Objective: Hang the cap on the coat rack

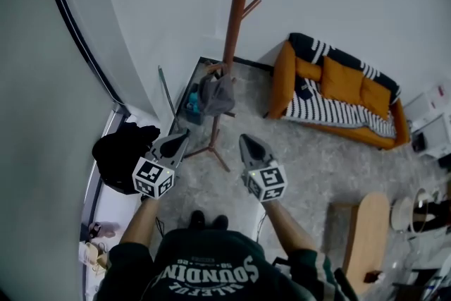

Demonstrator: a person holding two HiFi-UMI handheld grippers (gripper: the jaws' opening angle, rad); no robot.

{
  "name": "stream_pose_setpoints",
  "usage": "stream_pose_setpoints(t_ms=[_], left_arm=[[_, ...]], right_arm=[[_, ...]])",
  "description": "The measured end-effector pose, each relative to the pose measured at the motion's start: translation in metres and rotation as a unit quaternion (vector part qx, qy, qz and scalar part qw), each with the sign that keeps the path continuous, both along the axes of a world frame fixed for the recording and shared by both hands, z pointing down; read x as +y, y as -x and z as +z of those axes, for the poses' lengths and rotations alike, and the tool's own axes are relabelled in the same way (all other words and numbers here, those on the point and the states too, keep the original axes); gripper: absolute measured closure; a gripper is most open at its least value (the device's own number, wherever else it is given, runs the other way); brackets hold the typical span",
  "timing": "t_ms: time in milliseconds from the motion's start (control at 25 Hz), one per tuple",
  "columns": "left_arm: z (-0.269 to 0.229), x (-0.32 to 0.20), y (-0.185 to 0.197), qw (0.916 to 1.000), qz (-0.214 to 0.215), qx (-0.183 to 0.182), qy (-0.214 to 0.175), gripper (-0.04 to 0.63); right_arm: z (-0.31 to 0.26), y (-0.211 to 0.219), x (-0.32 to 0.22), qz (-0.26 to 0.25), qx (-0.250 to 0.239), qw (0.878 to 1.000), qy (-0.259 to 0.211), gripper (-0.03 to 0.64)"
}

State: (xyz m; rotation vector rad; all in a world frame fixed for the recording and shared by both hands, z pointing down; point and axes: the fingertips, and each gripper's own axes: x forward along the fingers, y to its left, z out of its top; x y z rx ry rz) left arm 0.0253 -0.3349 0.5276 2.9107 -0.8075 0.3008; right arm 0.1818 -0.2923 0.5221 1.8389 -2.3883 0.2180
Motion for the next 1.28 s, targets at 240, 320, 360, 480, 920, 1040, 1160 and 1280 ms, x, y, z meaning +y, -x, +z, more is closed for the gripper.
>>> stream_pose_setpoints(t_ms=[240, 320, 360, 480, 920, 1040, 1160, 1280], left_arm=[[0.018, 0.016, 0.004, 0.9999, 0.005, -0.004, 0.01, 0.595], [0.024, 0.02, 0.005, 0.9999, 0.005, -0.005, 0.015, 0.595], [0.026, 0.021, 0.005, 0.9998, 0.005, -0.005, 0.017, 0.595], [0.028, 0.02, 0.005, 0.9998, 0.002, -0.002, 0.019, 0.595], [0.025, 0.015, 0.006, 0.9998, -0.008, 0.004, 0.018, 0.595], [0.024, 0.016, 0.006, 0.9998, -0.007, 0.004, 0.02, 0.595], [0.024, 0.016, 0.005, 0.9997, -0.006, 0.001, 0.022, 0.595], [0.025, 0.018, 0.005, 0.9997, -0.005, 0.002, 0.024, 0.595]], right_arm=[[0.016, 0.001, 0.008, 0.002, 0.032, 0.999, 0.009, 0.62], [0.017, 0.005, 0.009, -0.003, 0.021, 1.0, -0.01, 0.62], [0.018, 0.005, 0.01, -0.004, 0.015, 1.0, -0.015, 0.62], [0.016, 0.008, 0.011, -0.006, 0.019, 1.0, -0.01, 0.62], [0.009, 0.014, 0.009, -0.024, 0.019, 0.999, -0.015, 0.62], [0.008, 0.015, 0.008, -0.022, 0.015, 0.999, -0.02, 0.62], [0.008, 0.015, 0.009, -0.018, 0.013, 0.999, -0.027, 0.62], [0.009, 0.014, 0.009, -0.013, 0.007, 0.999, -0.037, 0.62]])
